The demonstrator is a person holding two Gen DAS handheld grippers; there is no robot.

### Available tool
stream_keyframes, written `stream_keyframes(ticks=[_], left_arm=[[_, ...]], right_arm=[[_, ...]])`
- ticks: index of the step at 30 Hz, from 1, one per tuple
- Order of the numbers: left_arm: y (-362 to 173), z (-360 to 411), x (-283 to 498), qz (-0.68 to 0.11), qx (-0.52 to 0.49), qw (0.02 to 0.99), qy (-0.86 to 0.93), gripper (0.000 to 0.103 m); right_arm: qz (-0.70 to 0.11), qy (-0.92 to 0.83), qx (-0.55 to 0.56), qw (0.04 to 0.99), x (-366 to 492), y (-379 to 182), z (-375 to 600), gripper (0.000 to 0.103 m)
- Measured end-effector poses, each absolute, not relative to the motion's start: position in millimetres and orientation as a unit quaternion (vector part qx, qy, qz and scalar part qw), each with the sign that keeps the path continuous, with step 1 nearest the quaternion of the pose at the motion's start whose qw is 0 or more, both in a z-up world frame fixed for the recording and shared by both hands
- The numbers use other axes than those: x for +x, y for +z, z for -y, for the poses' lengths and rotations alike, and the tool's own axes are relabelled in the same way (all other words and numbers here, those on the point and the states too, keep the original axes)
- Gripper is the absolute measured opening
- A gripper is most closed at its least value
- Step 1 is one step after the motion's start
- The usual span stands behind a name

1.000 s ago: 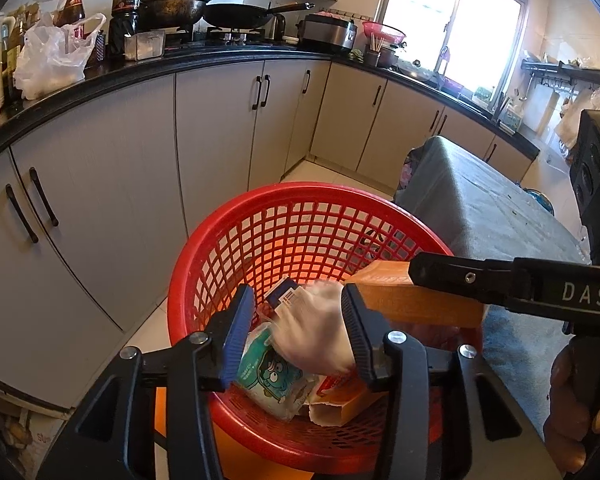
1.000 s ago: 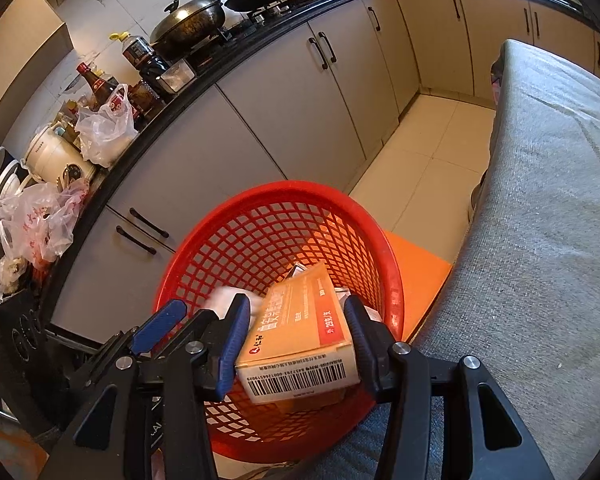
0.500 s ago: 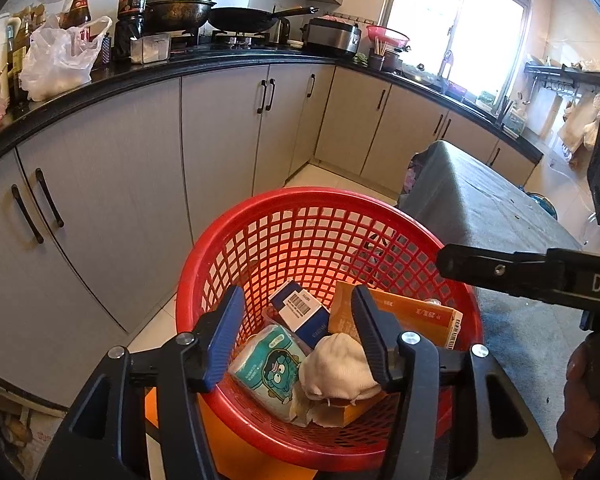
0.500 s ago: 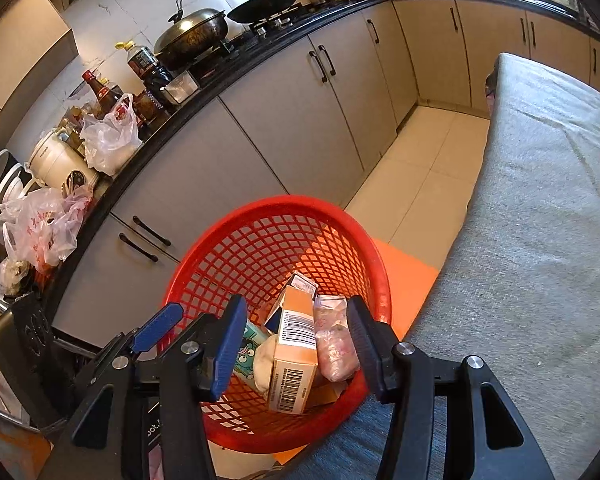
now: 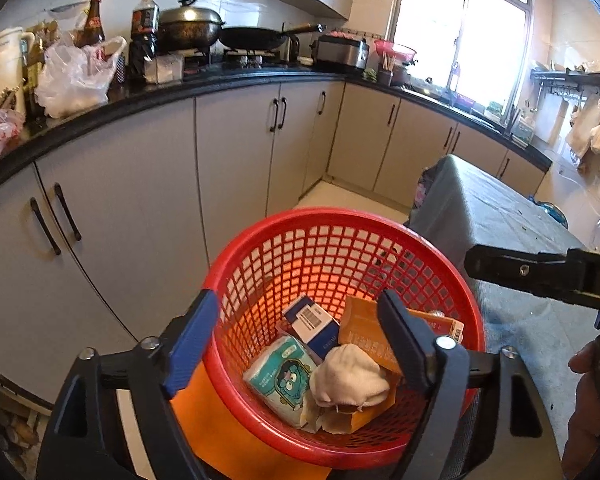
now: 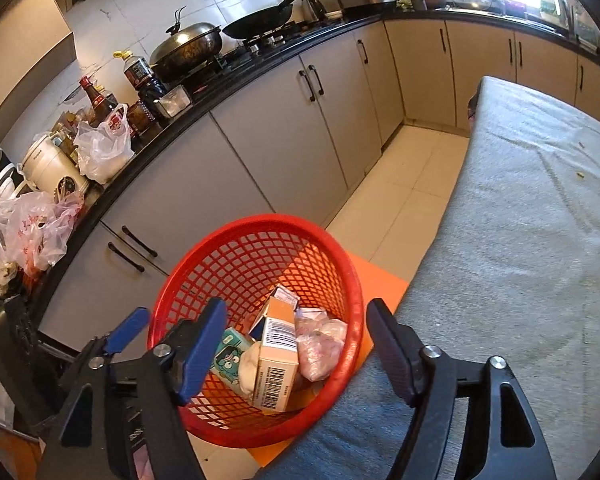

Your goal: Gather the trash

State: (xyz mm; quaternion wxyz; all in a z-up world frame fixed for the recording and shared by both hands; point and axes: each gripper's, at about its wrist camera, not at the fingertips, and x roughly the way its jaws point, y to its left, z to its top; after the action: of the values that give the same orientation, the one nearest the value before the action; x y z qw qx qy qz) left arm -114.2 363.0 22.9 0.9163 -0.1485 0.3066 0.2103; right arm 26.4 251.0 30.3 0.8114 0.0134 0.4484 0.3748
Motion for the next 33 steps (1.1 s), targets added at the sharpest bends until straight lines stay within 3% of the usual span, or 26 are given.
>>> stream_keyframes(ticks=[9, 17, 23, 33], left_arm=[[30, -361, -123, -0.293, -0.136, 0.912, 0.252, 0.093], [41, -358, -142, -0.272, -0.116, 0.910, 0.291, 0.096], [49, -336, -156, -0.258, -0.045, 0.911, 0.319, 0.099], [66, -303, -193, -0.206, -0.037, 0.913, 0.351, 0.099]], right_arm=[[-0.428, 0.348, -0.010, 0.834, 17, 37, -240, 0.094], [-0.402, 0.329, -0.025, 0.854, 1, 45, -219, 0.098], [-0.384, 0.319, -0.046, 0.865, -17, 46, -204, 0.098], [-0.324, 0.294, -0.080, 0.895, -62, 62, -162, 0.103]])
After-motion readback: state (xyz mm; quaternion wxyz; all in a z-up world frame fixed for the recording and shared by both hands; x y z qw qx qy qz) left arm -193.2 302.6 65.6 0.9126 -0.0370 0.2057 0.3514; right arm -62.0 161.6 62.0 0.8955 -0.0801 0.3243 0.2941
